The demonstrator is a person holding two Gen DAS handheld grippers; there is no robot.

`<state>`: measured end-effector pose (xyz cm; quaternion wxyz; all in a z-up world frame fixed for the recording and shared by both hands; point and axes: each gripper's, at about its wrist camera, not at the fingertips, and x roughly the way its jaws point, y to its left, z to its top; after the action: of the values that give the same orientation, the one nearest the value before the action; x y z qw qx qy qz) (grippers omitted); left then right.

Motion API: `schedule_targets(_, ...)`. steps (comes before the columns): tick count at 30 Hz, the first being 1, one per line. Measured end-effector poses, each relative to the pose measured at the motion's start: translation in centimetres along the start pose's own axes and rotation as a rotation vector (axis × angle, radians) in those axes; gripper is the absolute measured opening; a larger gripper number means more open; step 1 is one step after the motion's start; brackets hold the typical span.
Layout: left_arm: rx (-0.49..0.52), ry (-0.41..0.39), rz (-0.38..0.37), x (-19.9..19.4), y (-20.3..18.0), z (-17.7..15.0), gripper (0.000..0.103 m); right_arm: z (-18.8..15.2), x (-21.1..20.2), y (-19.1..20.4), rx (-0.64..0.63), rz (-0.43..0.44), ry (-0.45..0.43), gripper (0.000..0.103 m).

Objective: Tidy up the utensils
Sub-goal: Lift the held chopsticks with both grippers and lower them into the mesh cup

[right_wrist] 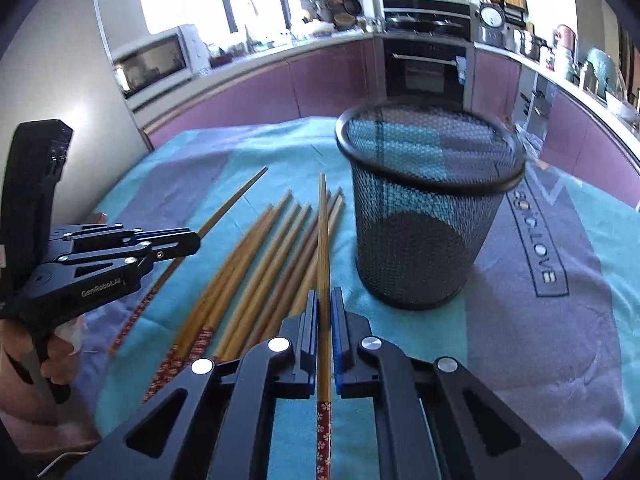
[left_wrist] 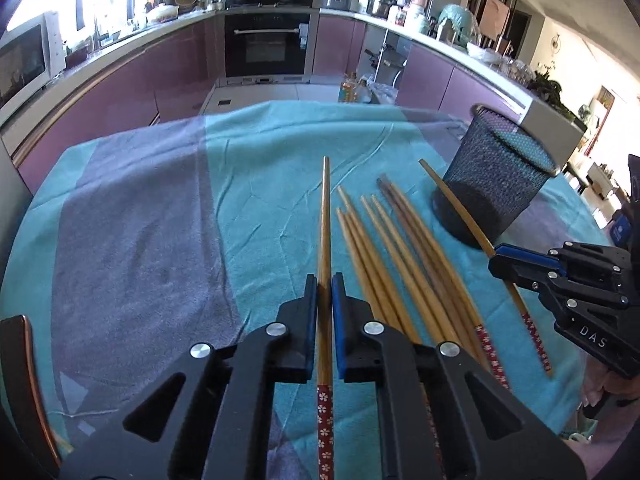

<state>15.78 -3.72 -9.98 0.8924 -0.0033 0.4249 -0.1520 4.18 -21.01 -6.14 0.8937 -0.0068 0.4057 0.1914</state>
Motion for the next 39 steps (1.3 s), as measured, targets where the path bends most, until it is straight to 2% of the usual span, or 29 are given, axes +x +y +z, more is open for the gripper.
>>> schedule_targets(12,0.038,-0.217,-0.158,-10.3,-2.2,3.7,0.008,2.8,-7.0,-1.5,0.02,0.075,-0.221,0.005)
schedule_targets(18,0.04,-0.306,-0.234,-14.8,-3.9,6.2,0.008,5.2,-10.3,-2.7,0.031,0.11,-0.324,0.005)
schedule_targets(25,0.052,-0.389,-0.336,-17.8,-7.3,10.6,0.008,8.4,-12.4,-4.2,0.037,0.075,-0.44,0.005)
schedule_targets(27,0.06,-0.41,-0.342,-18.2,-8.6,11.7,0.008,9.2,-12.4,-4.6,0.03,0.032,-0.466,0.005)
schedule_targets(30,0.09,-0.408,-0.344,-18.0,-10.8,13.0,0.008,9.8,-11.7,-5.3,0.035,0.013,-0.467,0.005)
schedule_targets(32,0.11,-0.382,-0.334,-17.0,-12.3,13.3,0.008,10.1,-10.8,-5.7,0.029,-0.034,-0.455,0.005)
schedule_targets(39,0.15,-0.224,-0.279,-10.6,-15.0,11.8,0.008,9.4,-5.6,-7.0,0.039,-0.018,-0.283,0.005)
